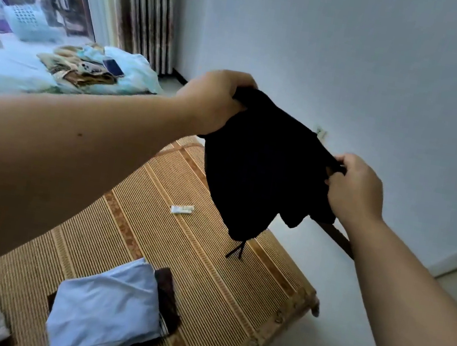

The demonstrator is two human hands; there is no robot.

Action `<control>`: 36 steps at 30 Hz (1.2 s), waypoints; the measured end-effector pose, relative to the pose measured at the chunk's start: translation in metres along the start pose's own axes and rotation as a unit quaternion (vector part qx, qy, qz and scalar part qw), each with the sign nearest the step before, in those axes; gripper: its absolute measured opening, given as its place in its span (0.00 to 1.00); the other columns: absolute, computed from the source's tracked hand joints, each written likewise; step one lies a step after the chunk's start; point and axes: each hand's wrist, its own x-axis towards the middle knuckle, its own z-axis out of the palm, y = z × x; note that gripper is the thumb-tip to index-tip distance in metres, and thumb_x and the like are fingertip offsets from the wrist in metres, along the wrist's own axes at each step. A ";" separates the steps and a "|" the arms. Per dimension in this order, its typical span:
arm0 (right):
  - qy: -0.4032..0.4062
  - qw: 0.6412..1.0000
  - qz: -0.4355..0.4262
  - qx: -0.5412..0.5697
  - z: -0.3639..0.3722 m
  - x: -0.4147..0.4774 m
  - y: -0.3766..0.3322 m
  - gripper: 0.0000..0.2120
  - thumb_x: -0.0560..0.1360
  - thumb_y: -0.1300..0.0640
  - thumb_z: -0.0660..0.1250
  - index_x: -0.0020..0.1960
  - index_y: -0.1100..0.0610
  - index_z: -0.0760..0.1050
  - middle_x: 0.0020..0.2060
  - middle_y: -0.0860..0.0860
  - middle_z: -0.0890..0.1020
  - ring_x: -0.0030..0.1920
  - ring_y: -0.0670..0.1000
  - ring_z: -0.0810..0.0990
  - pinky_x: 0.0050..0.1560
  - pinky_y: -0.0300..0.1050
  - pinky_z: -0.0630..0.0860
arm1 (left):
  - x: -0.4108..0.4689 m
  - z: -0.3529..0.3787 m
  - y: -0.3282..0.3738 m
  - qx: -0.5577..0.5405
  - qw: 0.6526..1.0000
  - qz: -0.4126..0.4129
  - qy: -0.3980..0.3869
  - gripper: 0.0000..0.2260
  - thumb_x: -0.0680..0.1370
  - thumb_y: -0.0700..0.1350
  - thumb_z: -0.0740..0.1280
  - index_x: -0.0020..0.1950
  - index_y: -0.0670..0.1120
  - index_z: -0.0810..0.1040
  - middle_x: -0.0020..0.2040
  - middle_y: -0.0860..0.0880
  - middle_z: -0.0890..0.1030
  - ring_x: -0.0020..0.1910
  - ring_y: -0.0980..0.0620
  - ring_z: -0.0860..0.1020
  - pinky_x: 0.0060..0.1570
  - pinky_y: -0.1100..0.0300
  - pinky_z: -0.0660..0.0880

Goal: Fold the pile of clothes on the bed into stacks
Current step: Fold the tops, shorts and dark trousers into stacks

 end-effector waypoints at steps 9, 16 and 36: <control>-0.155 0.982 0.090 -0.066 0.088 -0.108 0.114 0.15 0.76 0.64 0.57 0.54 0.49 0.76 0.44 0.48 0.78 0.42 0.48 0.75 0.40 0.42 0.72 | -0.126 0.123 -0.060 0.038 0.964 0.013 -0.263 0.08 0.78 0.42 0.65 0.52 0.54 0.77 0.46 0.56 0.80 0.46 0.55 0.78 0.48 0.55 0.77; -0.289 0.935 0.187 -0.090 0.201 -0.247 0.196 0.18 0.77 0.67 0.54 0.60 0.52 0.75 0.61 0.50 0.76 0.56 0.52 0.75 0.50 0.42 0.71 | -0.263 0.238 -0.148 0.108 0.895 0.032 -0.432 0.11 0.76 0.44 0.63 0.58 0.54 0.74 0.55 0.53 0.78 0.56 0.50 0.77 0.51 0.54 0.73; -0.031 0.701 0.653 0.285 0.320 -0.404 0.289 0.33 0.74 0.51 0.72 0.74 0.51 0.60 0.67 0.58 0.73 0.59 0.57 0.77 0.57 0.54 0.75 | -0.424 0.365 -0.225 0.112 0.765 0.119 -0.623 0.21 0.77 0.46 0.61 0.70 0.52 0.68 0.80 0.54 0.44 0.78 0.51 0.40 0.75 0.52 0.54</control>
